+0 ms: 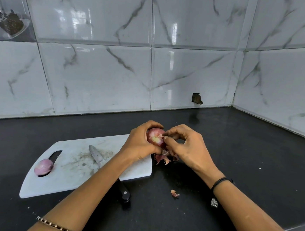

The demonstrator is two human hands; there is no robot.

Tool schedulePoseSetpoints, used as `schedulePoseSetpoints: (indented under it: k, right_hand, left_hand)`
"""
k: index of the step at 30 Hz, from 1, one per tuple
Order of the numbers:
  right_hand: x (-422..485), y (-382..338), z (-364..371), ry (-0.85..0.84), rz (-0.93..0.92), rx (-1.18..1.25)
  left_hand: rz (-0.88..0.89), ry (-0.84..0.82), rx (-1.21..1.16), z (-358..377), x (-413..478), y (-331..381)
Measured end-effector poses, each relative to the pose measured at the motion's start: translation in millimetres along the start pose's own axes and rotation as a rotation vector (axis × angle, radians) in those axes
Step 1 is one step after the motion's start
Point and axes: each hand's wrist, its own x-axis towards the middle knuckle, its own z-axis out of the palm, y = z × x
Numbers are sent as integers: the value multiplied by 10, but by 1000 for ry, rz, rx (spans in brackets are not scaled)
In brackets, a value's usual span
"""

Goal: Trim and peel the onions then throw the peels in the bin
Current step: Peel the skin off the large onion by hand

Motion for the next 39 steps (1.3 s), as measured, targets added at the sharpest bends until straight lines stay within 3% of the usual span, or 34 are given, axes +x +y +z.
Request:
schedulePoseSetpoints:
  k: [7, 19, 27, 31, 39]
  right_hand:
    - [7, 11, -38, 77, 169, 138]
    - [0, -11, 5, 32, -92, -112]
    - [44, 76, 3, 136, 38, -118]
    - [35, 96, -15, 101, 43, -184]
    - [14, 0, -39, 85, -45, -110]
  left_hand:
    - [-19, 16, -8, 13, -20, 42]
    - [-23, 8, -32, -1, -30, 52]
    - [-33, 24, -38, 15, -19, 52]
    - [-37, 45, -74, 20, -26, 68]
    - [-146, 90, -405, -6, 14, 148]
